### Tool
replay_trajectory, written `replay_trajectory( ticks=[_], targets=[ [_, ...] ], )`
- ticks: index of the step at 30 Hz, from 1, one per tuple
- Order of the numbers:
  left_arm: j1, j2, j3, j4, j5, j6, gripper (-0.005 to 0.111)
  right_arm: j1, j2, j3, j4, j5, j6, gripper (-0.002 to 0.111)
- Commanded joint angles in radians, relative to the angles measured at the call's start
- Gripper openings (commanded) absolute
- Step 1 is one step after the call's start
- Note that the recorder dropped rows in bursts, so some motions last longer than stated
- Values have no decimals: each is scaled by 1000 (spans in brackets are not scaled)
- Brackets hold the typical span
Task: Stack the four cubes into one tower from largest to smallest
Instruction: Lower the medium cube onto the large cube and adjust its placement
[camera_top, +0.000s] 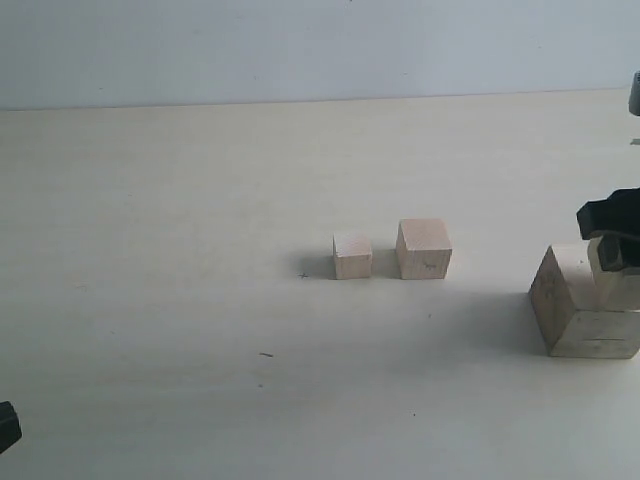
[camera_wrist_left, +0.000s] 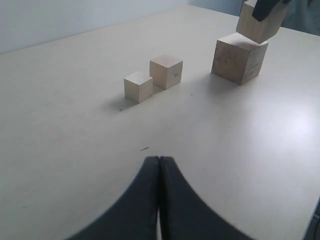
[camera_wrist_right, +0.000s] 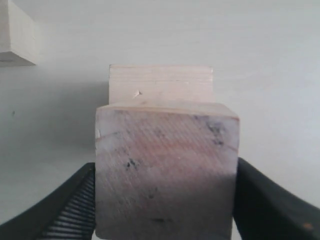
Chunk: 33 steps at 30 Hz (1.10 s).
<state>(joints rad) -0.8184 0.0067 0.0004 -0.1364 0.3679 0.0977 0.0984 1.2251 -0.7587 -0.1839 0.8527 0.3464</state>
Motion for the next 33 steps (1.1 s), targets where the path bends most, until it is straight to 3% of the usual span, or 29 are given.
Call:
replay_trajectory(
  ticks=[1,33],
  targets=[
    [2,-7,0,2,-13,4,0,-6,13,1,5,-32,-13,0],
    [2,-7,0,2,-13,8,0,-6,61,1,-6,-58,-10,0]
  ],
)
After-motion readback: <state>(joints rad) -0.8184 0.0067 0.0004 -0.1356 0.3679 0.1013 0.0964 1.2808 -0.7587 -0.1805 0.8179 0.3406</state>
